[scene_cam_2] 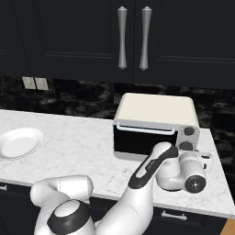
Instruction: Pick up the kebab skewer and baguette bread, and place them inside the toaster oven. Close the toaster oven door and start by setting the timer.
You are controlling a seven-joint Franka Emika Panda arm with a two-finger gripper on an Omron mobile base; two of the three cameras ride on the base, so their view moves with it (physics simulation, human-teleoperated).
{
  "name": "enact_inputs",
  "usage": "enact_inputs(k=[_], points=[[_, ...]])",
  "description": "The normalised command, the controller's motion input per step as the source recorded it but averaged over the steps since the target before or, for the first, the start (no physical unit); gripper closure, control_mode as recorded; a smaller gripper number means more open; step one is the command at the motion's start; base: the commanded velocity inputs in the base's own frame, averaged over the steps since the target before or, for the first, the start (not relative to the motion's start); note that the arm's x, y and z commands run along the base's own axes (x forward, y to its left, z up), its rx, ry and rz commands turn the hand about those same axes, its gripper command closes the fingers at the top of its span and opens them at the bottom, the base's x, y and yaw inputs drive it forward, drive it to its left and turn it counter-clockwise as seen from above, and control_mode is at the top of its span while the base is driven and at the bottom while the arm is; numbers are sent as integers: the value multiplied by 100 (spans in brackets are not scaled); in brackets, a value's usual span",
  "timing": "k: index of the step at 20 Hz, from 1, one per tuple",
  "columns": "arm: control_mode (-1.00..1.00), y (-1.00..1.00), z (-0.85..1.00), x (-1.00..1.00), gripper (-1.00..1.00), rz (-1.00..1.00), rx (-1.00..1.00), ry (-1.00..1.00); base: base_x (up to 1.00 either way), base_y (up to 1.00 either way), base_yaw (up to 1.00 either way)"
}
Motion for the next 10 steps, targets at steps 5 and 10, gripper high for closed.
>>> enact_inputs(k=[5,10], points=[[-100,-8,-6,19,-100,1,3,-7,0,0,0],[-100,-8,0,26,-100,0,3,-2,0,0,0]])
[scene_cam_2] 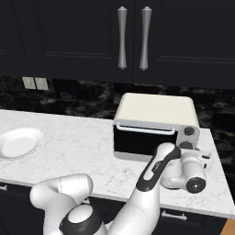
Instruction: Pick up the kebab skewer and baguette bread, and place them inside the toaster oven. Close the toaster oven door and start by setting the timer.
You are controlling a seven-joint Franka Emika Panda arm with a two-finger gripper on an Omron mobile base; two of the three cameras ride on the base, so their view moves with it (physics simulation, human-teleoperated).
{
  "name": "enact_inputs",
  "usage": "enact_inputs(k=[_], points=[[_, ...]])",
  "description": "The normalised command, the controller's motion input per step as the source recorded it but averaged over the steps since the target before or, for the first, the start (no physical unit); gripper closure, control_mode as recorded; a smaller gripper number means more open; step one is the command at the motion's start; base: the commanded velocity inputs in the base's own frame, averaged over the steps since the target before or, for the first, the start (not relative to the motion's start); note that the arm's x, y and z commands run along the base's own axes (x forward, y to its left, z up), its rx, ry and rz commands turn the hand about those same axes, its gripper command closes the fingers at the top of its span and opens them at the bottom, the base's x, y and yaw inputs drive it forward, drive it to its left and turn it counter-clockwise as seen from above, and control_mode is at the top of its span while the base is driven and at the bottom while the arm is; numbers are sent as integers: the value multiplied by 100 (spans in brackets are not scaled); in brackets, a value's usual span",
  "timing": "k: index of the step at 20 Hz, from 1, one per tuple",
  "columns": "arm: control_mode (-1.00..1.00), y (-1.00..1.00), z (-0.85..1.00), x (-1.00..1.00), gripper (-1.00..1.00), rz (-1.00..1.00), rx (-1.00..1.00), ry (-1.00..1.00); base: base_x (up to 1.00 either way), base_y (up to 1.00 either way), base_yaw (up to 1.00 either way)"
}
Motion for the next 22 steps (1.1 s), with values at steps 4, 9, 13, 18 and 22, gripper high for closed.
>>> enact_inputs(k=[4,9,13,18,22], points=[[-100,-2,0,9,-100,0,1,-1,0,0,0],[-100,0,-5,0,-100,0,0,-4,0,0,0],[-100,0,-1,0,-100,0,0,-1,0,0,0],[-100,0,-3,1,-100,0,0,0,0,0,0],[-100,0,-9,0,-100,0,0,1,0,0,0]])
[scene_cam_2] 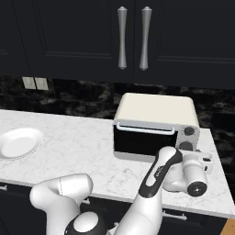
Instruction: Pick up the kebab skewer and baguette bread, and place them inside the toaster oven. Close the toaster oven door and start by setting the timer.
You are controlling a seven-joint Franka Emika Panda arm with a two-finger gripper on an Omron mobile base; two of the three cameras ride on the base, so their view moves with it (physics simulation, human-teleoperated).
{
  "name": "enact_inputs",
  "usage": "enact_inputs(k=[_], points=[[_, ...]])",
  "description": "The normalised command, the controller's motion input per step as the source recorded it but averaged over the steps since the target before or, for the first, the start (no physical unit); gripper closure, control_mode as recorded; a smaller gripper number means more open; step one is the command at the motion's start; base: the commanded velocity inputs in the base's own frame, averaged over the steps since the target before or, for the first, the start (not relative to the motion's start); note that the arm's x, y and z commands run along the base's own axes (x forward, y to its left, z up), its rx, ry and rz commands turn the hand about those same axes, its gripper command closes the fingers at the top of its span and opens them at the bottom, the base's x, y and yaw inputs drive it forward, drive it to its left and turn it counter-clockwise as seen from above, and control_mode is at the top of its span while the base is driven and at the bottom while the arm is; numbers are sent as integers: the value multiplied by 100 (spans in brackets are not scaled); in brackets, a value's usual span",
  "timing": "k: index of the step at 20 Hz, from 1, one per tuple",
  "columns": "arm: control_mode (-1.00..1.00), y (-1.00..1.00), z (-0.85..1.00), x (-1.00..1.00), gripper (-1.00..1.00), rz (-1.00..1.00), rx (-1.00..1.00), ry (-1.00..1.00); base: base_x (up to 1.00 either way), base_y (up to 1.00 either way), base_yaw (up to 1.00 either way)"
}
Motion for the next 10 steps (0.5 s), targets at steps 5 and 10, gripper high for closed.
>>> enact_inputs(k=[5,10], points=[[-100,0,-1,7,-100,0,0,0,0,0,0],[-100,0,0,22,-100,0,0,0,0,0,0]])
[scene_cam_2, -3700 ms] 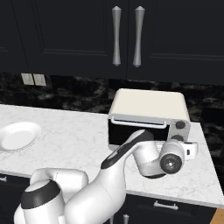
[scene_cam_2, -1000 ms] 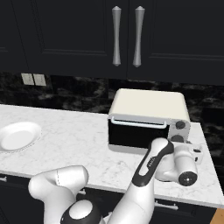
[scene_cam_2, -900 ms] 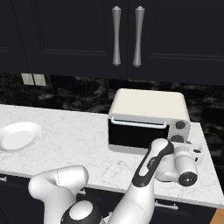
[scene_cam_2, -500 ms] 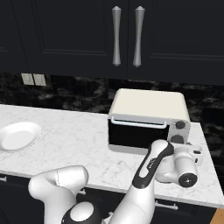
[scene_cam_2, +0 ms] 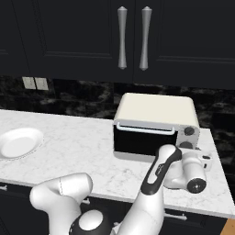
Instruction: Pick up the kebab skewer and baguette bread, and place them inside the toaster oven. Close the toaster oven door and start by setting the timer.
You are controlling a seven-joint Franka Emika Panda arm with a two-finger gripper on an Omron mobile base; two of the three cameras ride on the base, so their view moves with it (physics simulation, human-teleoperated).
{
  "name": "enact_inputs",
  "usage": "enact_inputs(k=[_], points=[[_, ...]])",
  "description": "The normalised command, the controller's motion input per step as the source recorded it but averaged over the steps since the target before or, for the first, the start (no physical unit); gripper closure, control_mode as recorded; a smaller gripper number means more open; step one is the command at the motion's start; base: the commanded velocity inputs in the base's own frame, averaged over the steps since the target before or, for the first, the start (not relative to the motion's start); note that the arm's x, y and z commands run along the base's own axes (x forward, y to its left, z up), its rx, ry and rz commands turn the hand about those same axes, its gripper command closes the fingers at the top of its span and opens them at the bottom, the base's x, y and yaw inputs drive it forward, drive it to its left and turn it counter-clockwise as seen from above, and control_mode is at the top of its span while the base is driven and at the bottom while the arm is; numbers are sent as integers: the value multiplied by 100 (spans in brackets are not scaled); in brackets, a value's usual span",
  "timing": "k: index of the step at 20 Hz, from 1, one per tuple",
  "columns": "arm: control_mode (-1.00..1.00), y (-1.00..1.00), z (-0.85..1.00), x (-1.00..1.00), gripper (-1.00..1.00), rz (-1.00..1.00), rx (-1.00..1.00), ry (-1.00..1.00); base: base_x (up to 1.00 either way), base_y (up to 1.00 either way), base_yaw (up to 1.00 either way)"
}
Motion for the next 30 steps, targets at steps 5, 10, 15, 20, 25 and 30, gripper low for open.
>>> enact_inputs(k=[5,10,15,20,25,30], points=[[-100,1,0,5,-100,0,0,0,0,0,0],[-100,0,0,0,-100,0,0,0,0,0,0],[-100,0,0,0,-100,0,0,0,0,0,0],[-100,0,0,0,100,0,0,0,0,0,0],[-100,0,0,0,100,0,0,0,0,0,0],[-100,0,0,0,100,0,0,0,0,0,0]])
